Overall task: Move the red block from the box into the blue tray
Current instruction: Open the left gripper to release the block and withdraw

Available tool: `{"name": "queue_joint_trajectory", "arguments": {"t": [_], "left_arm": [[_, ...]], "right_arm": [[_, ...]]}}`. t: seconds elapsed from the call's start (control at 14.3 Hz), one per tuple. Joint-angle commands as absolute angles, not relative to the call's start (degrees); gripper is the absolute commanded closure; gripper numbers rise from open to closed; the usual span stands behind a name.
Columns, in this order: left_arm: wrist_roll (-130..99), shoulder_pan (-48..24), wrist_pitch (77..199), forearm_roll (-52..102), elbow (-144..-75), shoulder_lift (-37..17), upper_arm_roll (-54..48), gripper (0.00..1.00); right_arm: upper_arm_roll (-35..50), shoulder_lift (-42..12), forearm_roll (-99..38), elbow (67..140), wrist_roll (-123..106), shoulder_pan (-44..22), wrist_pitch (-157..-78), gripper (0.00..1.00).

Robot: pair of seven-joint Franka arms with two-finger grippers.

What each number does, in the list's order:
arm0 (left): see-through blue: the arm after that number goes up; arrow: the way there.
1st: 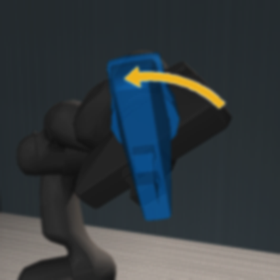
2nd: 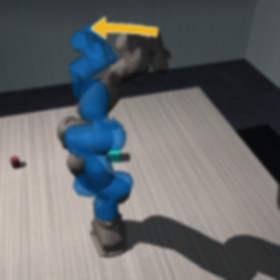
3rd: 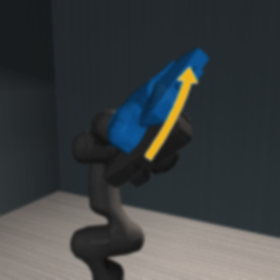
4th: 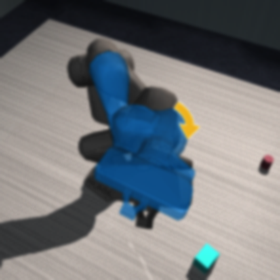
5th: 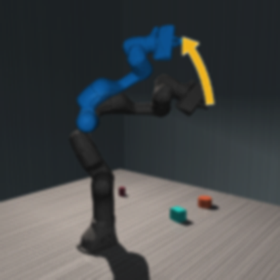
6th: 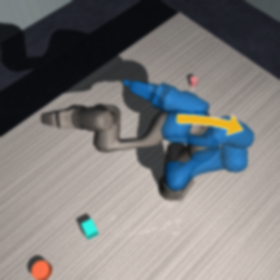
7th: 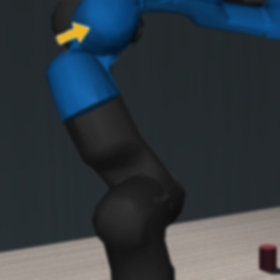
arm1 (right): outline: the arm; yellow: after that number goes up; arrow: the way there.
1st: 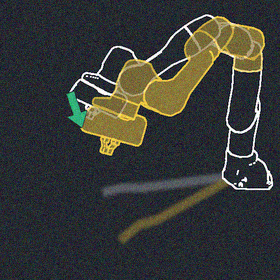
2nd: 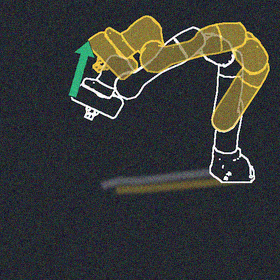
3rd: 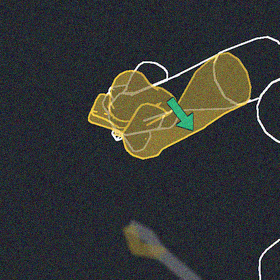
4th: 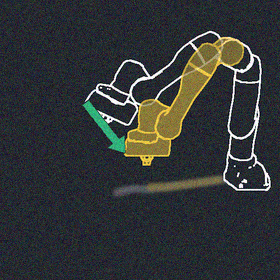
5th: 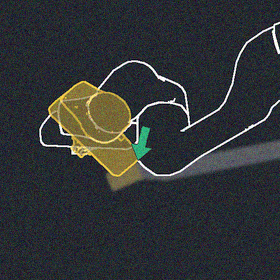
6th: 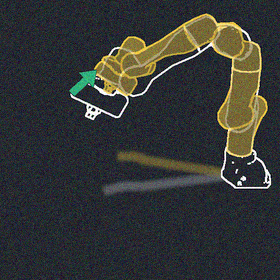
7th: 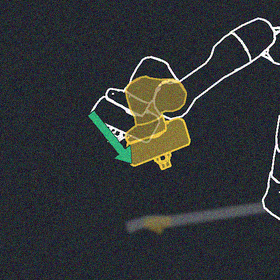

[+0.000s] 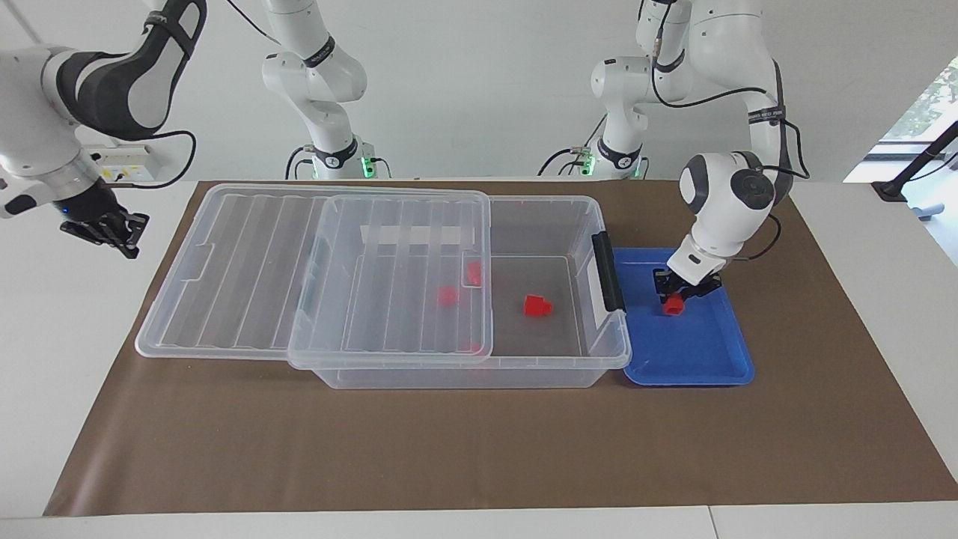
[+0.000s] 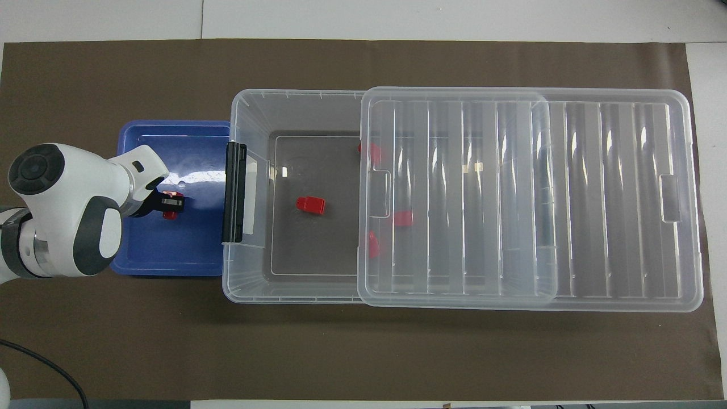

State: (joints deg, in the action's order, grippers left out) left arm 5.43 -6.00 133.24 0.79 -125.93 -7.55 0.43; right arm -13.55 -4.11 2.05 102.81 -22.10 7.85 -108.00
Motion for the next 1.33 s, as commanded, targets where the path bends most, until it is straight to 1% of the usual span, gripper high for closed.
{"name": "queue_joint_trajectory", "arguments": {"t": [0.0, 0.07, 0.14, 0.21, 0.35, 0.42, 0.7, 0.98, 1.12, 1.26], "left_arm": [[6.33, -4.75, 136.40, 0.70, -126.74, -8.08, -0.09, 1.00], [6.15, -4.75, 135.97, 0.70, -126.22, -8.43, -0.09, 0.98], [6.07, -5.18, 136.14, 0.70, -125.51, -8.61, -0.09, 0.26], [5.72, -5.36, 135.62, 0.70, -124.72, -8.53, -0.09, 0.00], [5.54, -5.36, 134.04, 0.70, -123.32, -7.39, -0.09, 0.00], [5.45, -5.45, 132.29, 0.70, -121.48, -6.95, -0.09, 0.00], [5.54, -5.45, 118.69, 0.70, -110.24, -6.77, -0.09, 0.00], [5.54, -5.54, 108.57, 0.70, -101.45, -5.28, -0.09, 0.00], [5.54, -4.75, 105.22, 0.70, -99.06, -4.23, -0.09, 0.00], [5.71, -2.22, 103.54, 0.70, -98.88, -2.12, -0.61, 0.00]], "right_arm": [[-12.75, -3.43, 2.20, 105.11, -20.22, 7.91, -110.12, 1.00], [-12.74, -3.43, 2.11, 106.07, -19.95, 7.91, -111.00, 1.00], [-12.66, -3.25, 1.94, 106.69, -19.95, 7.91, -111.53, 1.00], [-12.57, -3.16, 1.85, 106.96, -19.86, 7.82, -111.71, 1.00], [-11.35, -2.99, 1.67, 107.31, -17.59, 7.82, -111.71, 1.00], [-10.82, -2.99, 1.67, 107.49, -16.45, 7.82, -111.71, 1.00], [-9.67, -2.90, 1.67, 107.75, -14.85, 7.82, -111.80, 1.00], [-7.92, -2.90, 1.50, 107.93, -12.49, 7.73, -111.80, 1.00], [-7.21, -2.90, 1.49, 107.93, -11.00, 7.73, -111.80, 1.00], [-5.98, -2.90, 1.49, 108.10, -9.94, 7.73, -111.80, 1.00]]}}
